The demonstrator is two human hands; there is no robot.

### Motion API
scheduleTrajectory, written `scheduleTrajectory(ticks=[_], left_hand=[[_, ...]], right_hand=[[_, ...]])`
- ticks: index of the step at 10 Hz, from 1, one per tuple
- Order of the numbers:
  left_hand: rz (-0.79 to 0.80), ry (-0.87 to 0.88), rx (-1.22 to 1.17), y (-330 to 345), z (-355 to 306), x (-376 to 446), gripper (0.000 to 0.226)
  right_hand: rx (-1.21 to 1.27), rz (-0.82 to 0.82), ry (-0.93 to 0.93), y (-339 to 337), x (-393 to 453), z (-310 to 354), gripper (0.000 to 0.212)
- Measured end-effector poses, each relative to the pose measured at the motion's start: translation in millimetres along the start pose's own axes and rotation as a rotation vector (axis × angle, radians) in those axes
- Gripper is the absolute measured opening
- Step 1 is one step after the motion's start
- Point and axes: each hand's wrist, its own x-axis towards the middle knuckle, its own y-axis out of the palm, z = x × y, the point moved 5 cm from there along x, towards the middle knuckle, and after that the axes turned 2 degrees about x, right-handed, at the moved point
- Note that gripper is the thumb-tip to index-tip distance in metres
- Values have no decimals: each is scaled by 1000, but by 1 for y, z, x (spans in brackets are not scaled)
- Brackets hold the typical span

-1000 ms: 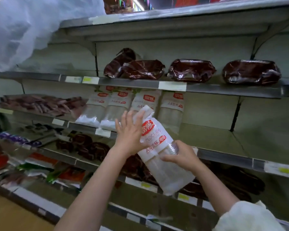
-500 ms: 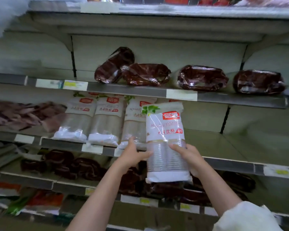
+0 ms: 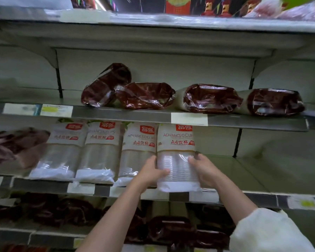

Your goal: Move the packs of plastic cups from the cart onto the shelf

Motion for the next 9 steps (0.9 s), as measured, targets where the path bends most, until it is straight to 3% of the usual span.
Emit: scheduleTrajectory(ticks=[1,3,5,6,7,9], left_hand=[[-55,-17,63,4,-3,20,40],[-158,-127,113,21,10,39,32],[-218,-100,289,31,16,39,22],[-224,-108,356,33,14,37,22],[-248,-64,431,35,8,28,25],[-288,84,352,33,12,2,37]], right_hand=[[-82,-71,47,-7,22,-4,35],[-139,-96,67,-4,39,-28,32],[-180,-130,19,-4,38,-38,43],[-303,-135,67,-4,37,-37,36],[-603,-153,63,2,25,-27,34],[-836,-213,-95,26,-5,-16,47]])
